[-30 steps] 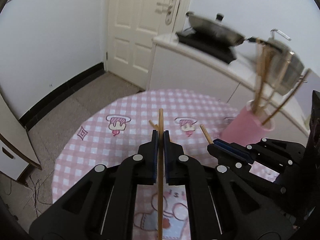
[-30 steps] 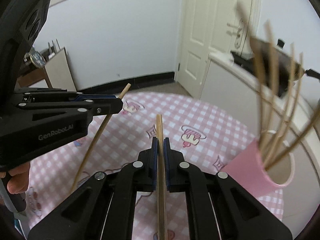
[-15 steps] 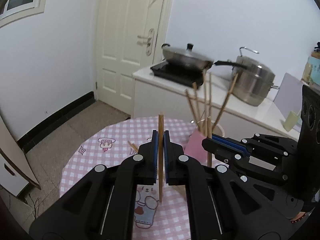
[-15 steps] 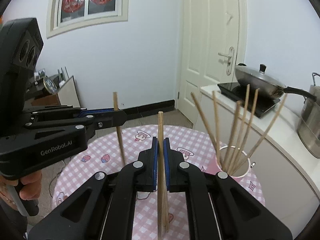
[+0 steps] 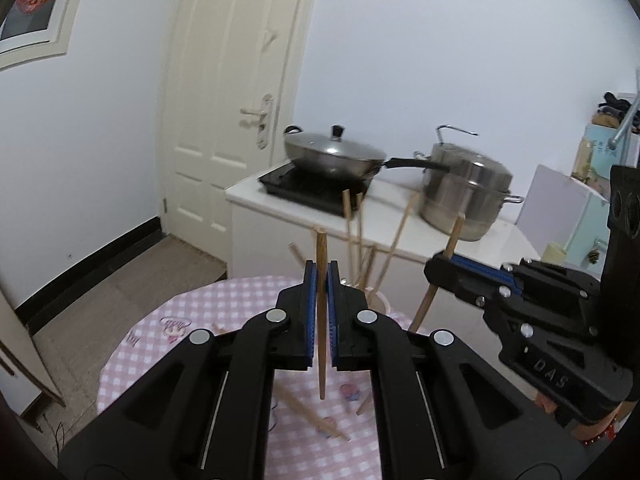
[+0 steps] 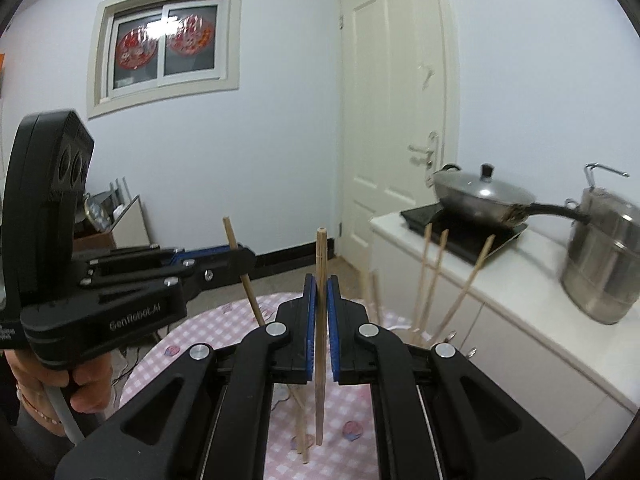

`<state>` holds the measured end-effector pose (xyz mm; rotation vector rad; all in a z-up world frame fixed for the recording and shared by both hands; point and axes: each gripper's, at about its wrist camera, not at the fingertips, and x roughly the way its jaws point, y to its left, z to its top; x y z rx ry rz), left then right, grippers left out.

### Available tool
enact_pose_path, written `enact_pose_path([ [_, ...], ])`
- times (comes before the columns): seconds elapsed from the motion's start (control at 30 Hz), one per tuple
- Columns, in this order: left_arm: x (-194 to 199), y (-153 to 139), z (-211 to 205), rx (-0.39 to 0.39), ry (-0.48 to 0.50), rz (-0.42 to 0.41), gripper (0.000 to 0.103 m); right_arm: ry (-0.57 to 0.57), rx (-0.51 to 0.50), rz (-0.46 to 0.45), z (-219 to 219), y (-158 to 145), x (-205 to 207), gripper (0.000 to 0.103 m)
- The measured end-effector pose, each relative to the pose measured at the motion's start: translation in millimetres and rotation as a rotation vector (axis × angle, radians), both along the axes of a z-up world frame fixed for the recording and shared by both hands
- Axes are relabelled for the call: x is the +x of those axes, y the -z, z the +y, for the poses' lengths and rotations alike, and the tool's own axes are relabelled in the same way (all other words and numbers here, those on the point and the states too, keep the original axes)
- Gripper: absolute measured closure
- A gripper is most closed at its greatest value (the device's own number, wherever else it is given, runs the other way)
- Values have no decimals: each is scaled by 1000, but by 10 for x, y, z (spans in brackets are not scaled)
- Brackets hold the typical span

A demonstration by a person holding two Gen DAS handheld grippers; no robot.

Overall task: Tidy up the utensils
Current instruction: 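Lift both held chopsticks upright and carry them over the pink cup, then lower the chopsticks into the pink cup and open both tools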

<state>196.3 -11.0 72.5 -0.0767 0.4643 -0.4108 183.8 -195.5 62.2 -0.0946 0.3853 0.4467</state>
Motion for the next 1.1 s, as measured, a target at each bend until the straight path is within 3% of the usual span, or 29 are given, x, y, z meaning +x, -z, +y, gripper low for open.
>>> enact_pose_path([
  [0.33, 169, -274, -281, -61, 13, -79, 98, 100, -5, -79, -285, -295, 99, 99],
  [0.7, 390, -413, -525, -110, 22, -128, 98, 172, -16, -143, -388, -390, 405, 99],
  [1.1, 570, -158, -936, -7, -9, -163, 98, 197, 27, -112, -520, -196, 712, 99],
])
